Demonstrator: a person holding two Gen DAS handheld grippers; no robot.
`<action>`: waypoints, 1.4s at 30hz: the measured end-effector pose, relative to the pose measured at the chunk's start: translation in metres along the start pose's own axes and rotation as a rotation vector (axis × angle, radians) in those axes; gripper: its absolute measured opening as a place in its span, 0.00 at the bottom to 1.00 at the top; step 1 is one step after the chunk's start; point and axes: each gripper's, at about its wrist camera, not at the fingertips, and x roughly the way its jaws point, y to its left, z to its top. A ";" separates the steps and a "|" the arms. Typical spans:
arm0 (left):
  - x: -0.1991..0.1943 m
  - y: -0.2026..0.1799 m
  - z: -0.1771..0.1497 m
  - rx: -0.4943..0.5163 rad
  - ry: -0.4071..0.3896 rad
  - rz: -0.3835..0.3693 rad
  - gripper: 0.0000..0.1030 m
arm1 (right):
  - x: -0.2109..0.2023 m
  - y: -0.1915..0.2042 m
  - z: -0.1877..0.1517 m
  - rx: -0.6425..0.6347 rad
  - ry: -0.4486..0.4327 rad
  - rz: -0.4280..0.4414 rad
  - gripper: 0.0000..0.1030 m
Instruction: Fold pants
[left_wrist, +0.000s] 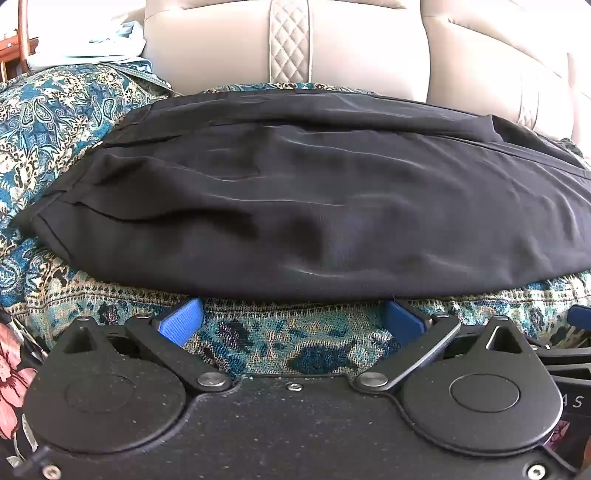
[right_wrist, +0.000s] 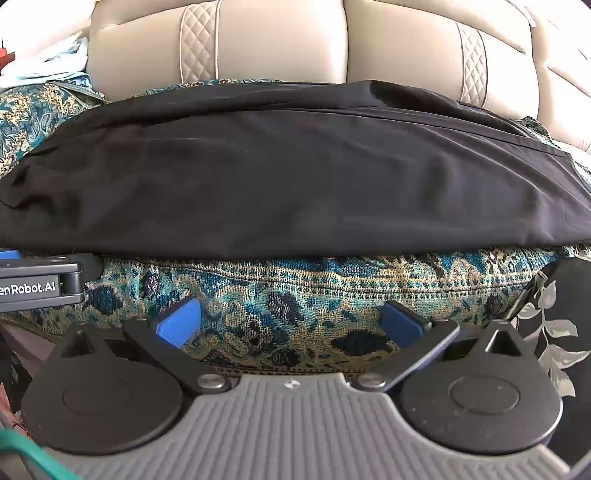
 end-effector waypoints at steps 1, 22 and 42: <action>0.000 0.000 0.000 -0.001 0.000 -0.001 1.00 | 0.000 0.000 0.001 0.000 -0.001 -0.001 1.00; 0.004 0.000 0.001 0.002 0.020 -0.004 1.00 | 0.009 -0.001 -0.008 -0.012 0.005 0.003 1.00; 0.004 0.000 0.002 0.003 0.024 -0.003 1.00 | 0.002 -0.003 -0.005 -0.017 0.014 0.007 1.00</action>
